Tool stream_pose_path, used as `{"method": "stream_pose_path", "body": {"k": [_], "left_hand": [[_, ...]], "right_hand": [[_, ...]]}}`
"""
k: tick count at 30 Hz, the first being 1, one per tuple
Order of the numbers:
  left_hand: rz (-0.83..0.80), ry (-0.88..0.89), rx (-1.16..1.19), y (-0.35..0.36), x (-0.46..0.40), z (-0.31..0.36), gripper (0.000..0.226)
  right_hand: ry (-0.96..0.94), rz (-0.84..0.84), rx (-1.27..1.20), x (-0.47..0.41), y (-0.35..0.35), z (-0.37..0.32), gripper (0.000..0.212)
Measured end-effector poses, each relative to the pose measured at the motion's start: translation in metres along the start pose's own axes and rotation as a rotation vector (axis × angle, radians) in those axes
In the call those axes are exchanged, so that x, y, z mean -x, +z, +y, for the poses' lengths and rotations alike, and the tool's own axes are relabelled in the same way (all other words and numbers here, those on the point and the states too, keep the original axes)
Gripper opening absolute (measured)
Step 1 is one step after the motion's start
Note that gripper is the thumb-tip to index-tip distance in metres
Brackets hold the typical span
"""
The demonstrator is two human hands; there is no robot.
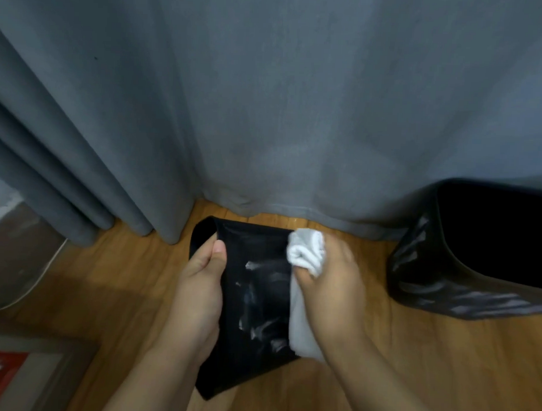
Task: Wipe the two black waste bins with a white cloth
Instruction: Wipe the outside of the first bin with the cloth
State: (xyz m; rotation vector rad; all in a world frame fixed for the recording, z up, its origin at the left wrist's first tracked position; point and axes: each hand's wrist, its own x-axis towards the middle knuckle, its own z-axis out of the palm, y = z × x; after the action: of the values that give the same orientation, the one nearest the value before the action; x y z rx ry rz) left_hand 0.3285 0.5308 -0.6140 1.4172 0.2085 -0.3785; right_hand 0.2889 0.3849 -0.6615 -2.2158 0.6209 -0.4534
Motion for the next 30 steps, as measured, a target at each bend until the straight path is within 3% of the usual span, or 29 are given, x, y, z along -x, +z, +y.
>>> {"method": "stream_pose_path", "body": {"k": [3, 5, 7, 11, 13, 16, 18, 23, 28, 30], "left_hand": [[0.003, -0.041, 0.035, -0.003, -0.004, 0.0, 0.044], [0.019, -0.058, 0.029, -0.006, -0.006, 0.0, 0.049], [0.012, -0.044, 0.021, -0.007, -0.007, -0.001, 0.038], [-0.014, -0.038, 0.02, -0.006, -0.001, -0.002, 0.037], [-0.01, -0.036, 0.03, -0.004, -0.002, -0.001, 0.036], [0.063, -0.057, 0.045, -0.009, -0.009, -0.005, 0.032], [0.071, -0.06, 0.015, -0.008, -0.007, -0.004, 0.031], [0.043, 0.011, -0.065, -0.005, -0.002, -0.003, 0.032], [0.016, 0.111, -0.143, -0.003, 0.004, 0.003, 0.032], [0.0, 0.142, -0.185, -0.002, 0.008, 0.002, 0.033]], "right_hand": [[-0.216, -0.165, -0.097, 0.026, 0.011, -0.048, 0.051], [-0.29, -0.192, -0.082, 0.035, 0.014, -0.051, 0.048], [-0.289, -0.173, -0.004, 0.028, 0.009, -0.031, 0.045], [-0.04, -0.174, 0.01, 0.007, -0.007, 0.003, 0.04], [-0.087, -0.149, -0.054, 0.013, -0.004, -0.014, 0.038], [-0.253, -0.251, -0.123, 0.039, 0.012, -0.044, 0.042], [-0.304, -0.184, -0.068, 0.044, 0.017, -0.038, 0.037], [-0.271, -0.103, -0.054, 0.029, 0.012, -0.034, 0.032], [-0.253, -0.086, -0.202, 0.0, 0.013, -0.065, 0.025], [-0.299, -0.087, -0.093, -0.022, 0.008, -0.078, 0.017]]}}
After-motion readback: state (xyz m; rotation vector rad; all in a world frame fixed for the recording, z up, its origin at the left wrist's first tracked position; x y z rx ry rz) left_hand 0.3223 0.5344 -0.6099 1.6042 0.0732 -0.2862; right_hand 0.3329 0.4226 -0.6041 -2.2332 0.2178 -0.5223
